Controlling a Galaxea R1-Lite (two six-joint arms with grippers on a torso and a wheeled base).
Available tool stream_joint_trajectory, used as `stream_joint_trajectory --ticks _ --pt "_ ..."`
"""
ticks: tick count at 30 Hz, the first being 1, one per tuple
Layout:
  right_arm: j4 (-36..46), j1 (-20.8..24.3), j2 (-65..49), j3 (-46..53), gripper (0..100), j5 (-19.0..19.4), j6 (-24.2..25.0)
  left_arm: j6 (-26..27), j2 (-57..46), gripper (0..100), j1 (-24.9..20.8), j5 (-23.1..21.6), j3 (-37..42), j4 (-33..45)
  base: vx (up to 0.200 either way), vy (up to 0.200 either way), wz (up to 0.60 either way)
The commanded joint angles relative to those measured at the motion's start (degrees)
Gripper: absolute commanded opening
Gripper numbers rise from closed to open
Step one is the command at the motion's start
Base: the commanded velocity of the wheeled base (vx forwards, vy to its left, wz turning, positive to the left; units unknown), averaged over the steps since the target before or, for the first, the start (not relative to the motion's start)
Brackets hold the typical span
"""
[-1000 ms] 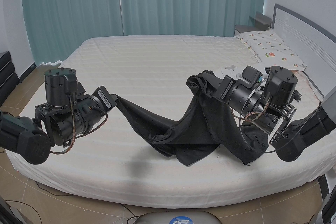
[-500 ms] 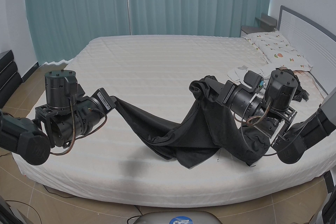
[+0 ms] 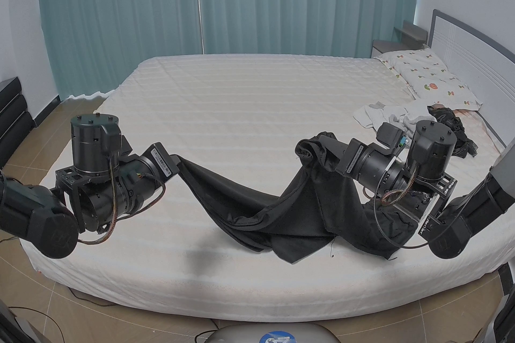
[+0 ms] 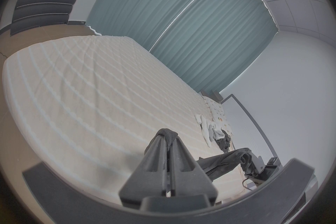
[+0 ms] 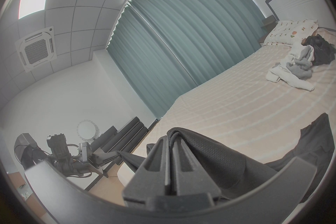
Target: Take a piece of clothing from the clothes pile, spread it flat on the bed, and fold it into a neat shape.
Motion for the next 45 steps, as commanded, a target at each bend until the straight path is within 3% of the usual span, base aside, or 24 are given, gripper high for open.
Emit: stream_joint_trajectory --ticks 1,8,18,23,26,29,32,37,40,45 --pt "-0.2 0.0 -1.7 2.2 0 0.1 0.0 0.0 -0.3 0 -0.8 0.0 1.9 -0.1 -0.200 0.000 0.00" --pt "-0.3 0.2 -5.7 7.5 0 -0.6 0.1 0.0 -4.2 0 -2.8 0.1 3.9 0.3 -0.200 0.000 0.00" --pt "0.6 3.8 -16.6 12.7 0 -8.1 0.0 0.1 -10.5 0 -4.4 0.3 5.9 0.6 -0.180 0.000 0.00" --pt "5.4 5.8 -26.9 11.0 0 -8.6 0.0 0.1 -15.1 0 -4.4 0.4 5.0 0.8 0.000 0.000 0.00" --pt "8.4 5.3 -31.0 6.0 0 -8.8 0.0 0.2 -17.9 0 -3.9 0.1 2.9 1.7 0.000 0.000 0.00" --pt "9.5 1.9 -30.6 -1.1 0 -8.7 -0.2 0.5 -18.3 0 -3.0 0.3 -1.0 4.0 0.000 0.000 0.00" --pt "13.9 -1.5 -27.6 -14.4 0 -9.0 0.0 0.5 -18.0 0 0.6 0.3 -8.5 8.7 0.000 0.000 0.00" --pt "24.0 -2.2 -22.8 -33.0 0 -13.5 0.0 0.5 -17.7 0 4.5 0.2 -17.8 15.5 0.000 0.000 0.00" --pt "28.2 -3.9 -18.0 -39.0 0 -14.6 0.0 0.2 -14.9 0 5.7 0.2 -21.2 19.5 0.000 0.000 0.00" --pt "30.7 -10.1 -5.0 -48.2 0 -18.6 0.0 0.0 -8.2 0 7.2 0.5 -23.2 20.6 0.000 0.000 0.00"
